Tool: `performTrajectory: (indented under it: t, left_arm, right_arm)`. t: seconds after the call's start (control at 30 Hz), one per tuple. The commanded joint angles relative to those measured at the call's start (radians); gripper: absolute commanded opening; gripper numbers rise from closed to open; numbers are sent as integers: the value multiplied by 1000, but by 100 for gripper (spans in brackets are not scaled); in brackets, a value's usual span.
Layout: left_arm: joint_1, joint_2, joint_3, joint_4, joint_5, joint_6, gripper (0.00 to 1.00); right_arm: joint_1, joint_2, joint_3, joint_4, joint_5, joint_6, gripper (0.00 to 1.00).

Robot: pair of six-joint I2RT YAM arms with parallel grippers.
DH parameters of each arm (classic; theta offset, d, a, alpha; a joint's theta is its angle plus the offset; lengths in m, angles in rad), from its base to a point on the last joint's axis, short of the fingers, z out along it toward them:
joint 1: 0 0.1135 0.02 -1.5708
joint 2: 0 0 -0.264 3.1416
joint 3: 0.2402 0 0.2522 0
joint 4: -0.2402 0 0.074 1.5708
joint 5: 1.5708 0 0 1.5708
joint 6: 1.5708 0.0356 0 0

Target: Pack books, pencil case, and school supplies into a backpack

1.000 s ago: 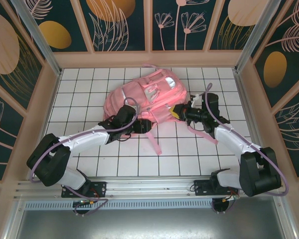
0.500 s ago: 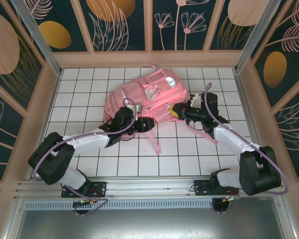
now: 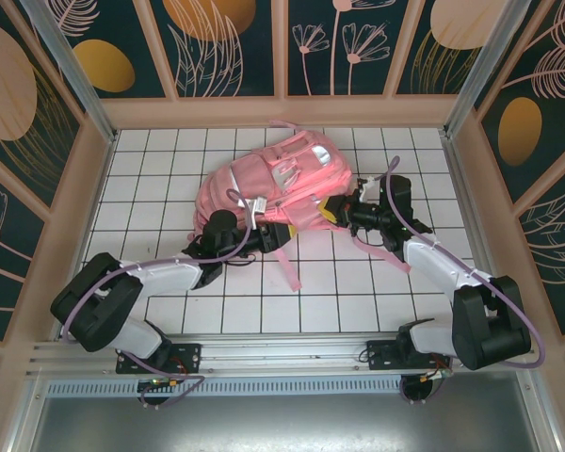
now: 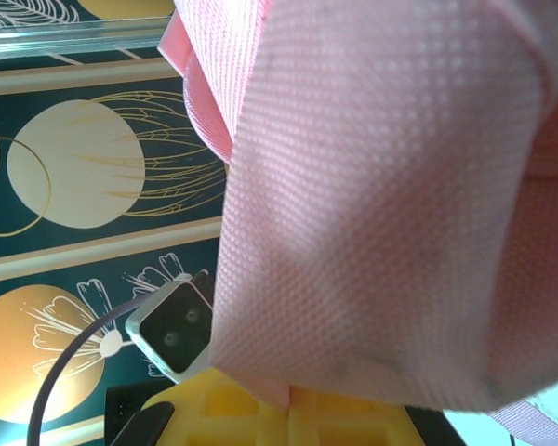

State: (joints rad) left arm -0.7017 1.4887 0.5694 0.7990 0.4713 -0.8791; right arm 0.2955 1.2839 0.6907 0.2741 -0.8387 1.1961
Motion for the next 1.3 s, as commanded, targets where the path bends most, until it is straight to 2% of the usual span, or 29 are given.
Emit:
performTrajectory:
  t: [0.0,0.17,0.33,0.4,0.43,0.47,0.53,0.6,0.63,0.7,0.8,0.93,1.0,1.03,1.1,1.17,1.27]
  left_arm:
    - [0,39,8,169,93,-36,38]
    - [10,39,2,133,66,-14,34]
    - [46,0,-43,109,49,4,26]
    - [62,-21,-45,72,47,15,26]
    - [72,-42,-43,39,42,23,28]
    - [85,-78,-35,-33,14,40,35]
    - [98,-180,8,-259,-90,133,55]
    - [101,-286,68,-477,-218,233,67]
    - [108,-316,99,-555,-270,259,71]
    - [129,-342,184,-699,-408,292,86]
    - [166,-228,338,-842,-571,321,92]
    - [200,52,544,-913,-704,307,91]
    - [244,202,638,-910,-716,269,87]
    - [264,274,680,-907,-706,252,87]
    - [307,414,782,-874,-605,244,84]
    - [319,538,909,-914,-530,256,82]
    - [320,595,960,-886,-388,248,79]
  right_arm:
    - [14,-43,32,122,-91,22,0]
    - [7,-54,35,95,-91,5,0]
    - [-2,-55,27,100,-93,6,0]
    - [-7,-53,39,50,-74,-34,0]
    - [-16,-57,52,-24,-39,-84,0]
    - [-31,-52,74,-129,10,-156,0]
    - [-72,-21,114,-348,135,-274,0]
    - [-120,12,101,-408,218,-312,0]
    - [-136,23,95,-421,263,-315,0]
    - [-153,59,103,-436,381,-330,0]
    - [-160,136,160,-471,558,-345,0]
    - [-166,246,250,-502,753,-348,0]
    - [-179,298,288,-500,829,-338,0]
    - [-186,324,304,-493,839,-333,0]
    - [-203,397,353,-469,819,-338,0]
    - [-209,486,422,-468,777,-351,0]
    - [-215,659,559,-442,573,-398,0]
